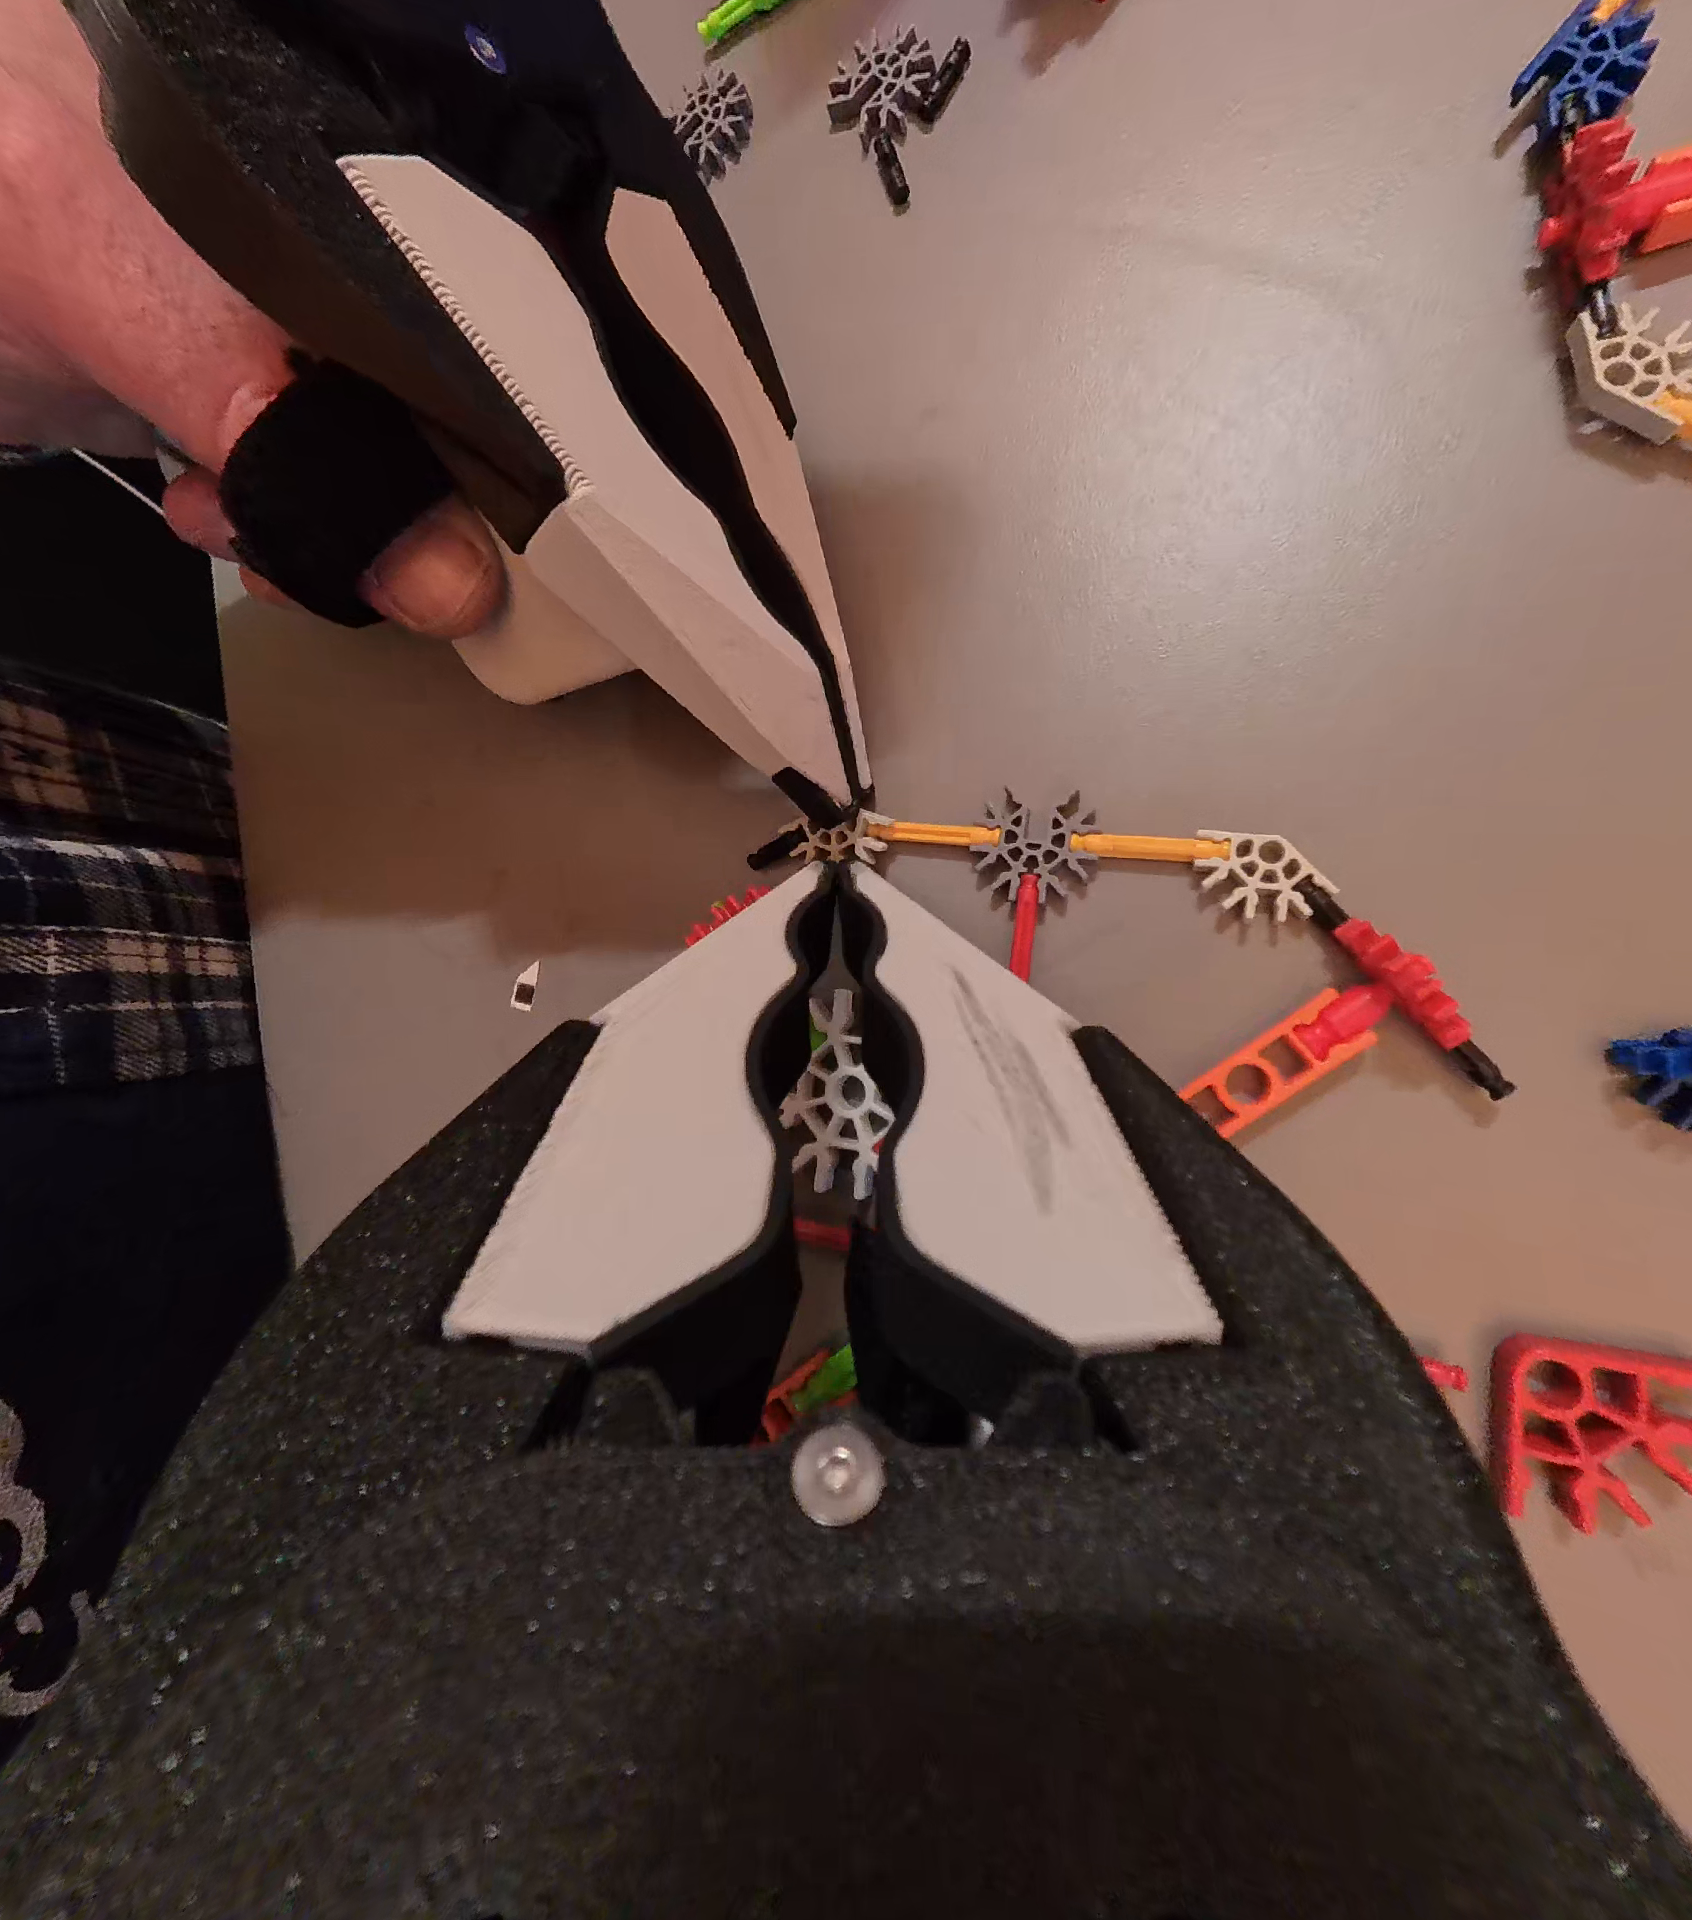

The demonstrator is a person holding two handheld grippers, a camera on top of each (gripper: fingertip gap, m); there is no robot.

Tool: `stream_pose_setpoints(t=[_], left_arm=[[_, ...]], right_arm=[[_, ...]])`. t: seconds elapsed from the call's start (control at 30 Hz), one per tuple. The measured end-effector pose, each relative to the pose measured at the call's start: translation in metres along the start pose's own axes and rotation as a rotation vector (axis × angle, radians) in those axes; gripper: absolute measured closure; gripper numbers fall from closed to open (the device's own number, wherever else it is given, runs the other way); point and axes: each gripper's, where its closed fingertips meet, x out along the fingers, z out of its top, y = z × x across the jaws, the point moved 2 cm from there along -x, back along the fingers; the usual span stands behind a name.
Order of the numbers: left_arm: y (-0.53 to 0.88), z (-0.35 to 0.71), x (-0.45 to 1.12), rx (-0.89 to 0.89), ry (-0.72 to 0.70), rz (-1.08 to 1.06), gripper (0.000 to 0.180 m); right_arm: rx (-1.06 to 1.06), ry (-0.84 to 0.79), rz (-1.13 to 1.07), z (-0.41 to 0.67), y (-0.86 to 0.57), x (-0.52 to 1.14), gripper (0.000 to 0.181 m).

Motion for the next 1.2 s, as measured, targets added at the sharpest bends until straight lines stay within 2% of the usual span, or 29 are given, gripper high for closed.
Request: stream_pose_setpoints(t=[0.73,1.2], left_arm=[[0.003,0.0,0.0,-0.042,-0.037,0.017,0.179],[0.002,0.0,-0.001,-0.026,-0.047,0.047,0.179]], right_arm=[[-0.106,0.079,-0.071,0.008,-0.003,0.002,0.181],[-0.129,0.275,-0.062,0.011,-0.003,0.004,0.181]])
